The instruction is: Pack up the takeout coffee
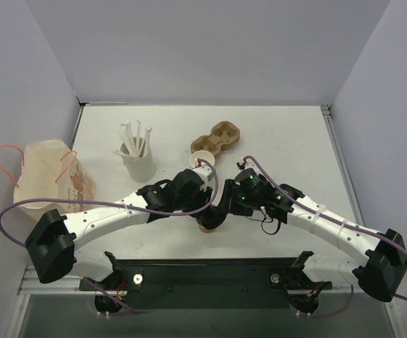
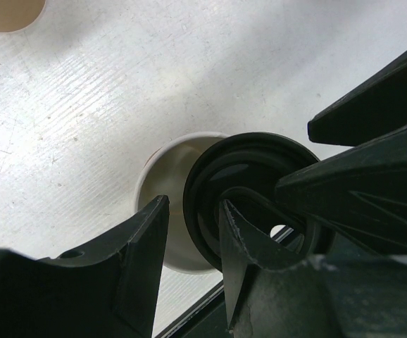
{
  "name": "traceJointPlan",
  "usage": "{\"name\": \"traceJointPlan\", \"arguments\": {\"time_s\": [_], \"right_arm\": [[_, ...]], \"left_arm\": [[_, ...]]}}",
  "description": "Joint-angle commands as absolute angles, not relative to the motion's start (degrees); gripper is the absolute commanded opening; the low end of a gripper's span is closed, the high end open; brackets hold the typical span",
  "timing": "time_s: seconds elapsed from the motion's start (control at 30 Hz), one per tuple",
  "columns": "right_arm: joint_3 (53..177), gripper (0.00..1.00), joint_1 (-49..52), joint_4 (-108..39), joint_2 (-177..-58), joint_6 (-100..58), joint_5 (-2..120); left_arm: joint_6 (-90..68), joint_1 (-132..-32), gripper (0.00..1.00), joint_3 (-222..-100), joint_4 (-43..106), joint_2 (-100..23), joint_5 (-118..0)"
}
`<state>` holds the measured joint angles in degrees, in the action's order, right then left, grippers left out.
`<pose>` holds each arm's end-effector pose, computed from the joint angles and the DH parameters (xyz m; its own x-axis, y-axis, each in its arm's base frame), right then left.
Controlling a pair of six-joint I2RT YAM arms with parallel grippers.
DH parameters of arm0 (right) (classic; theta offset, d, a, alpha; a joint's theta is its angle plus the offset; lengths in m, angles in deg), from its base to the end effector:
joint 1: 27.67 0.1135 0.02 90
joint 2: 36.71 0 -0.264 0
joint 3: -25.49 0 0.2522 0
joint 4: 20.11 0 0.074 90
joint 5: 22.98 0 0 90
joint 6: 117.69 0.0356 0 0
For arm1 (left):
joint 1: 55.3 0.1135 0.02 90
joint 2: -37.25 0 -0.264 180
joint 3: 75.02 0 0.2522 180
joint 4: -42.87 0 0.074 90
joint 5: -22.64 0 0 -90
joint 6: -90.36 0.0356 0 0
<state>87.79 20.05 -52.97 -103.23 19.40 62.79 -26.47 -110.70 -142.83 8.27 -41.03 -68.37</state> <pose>0.1687 0.1895 0.2711 -0.8456 0.1558 -0.5106 -0.2322 0.7539 0.6146 0.1662 -0.2398 0.2486 -0.7270 0.2591 -0.6358 0.5467 0.7788 -0.3076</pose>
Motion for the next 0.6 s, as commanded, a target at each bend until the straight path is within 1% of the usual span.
{"name": "traceJointPlan", "arguments": {"time_s": [0.0,0.03,0.13,0.27,0.43,0.57], "right_arm": [[87.16,0.44,20.93,-53.74,-103.24,20.13,64.29],[86.89,0.4,20.93,-53.83,-103.24,20.21,64.73],[86.28,0.34,21.11,-53.39,-102.72,20.39,65.0],[85.57,0.32,21.11,-53.12,-102.27,20.04,65.09],[84.69,0.31,21.11,-52.07,-102.36,19.51,64.91],[84.6,0.3,21.19,-51.02,-102.89,19.07,64.74]], "left_arm": [[-25.91,-110.85,0.45,-143.1,7.31,-39.13,-69.29],[-25.91,-110.85,0.45,-143.01,7.31,-39.13,-69.47],[-26.09,-110.76,0.45,-143.01,7.22,-38.69,-69.82],[-26.62,-110.76,0.45,-143.01,7.22,-37.9,-70.61],[-27.06,-110.67,0.49,-143.8,6.52,-36.93,-71.84],[-26.88,-110.59,0.5,-144.68,5.2,-36.32,-73.16]]}}
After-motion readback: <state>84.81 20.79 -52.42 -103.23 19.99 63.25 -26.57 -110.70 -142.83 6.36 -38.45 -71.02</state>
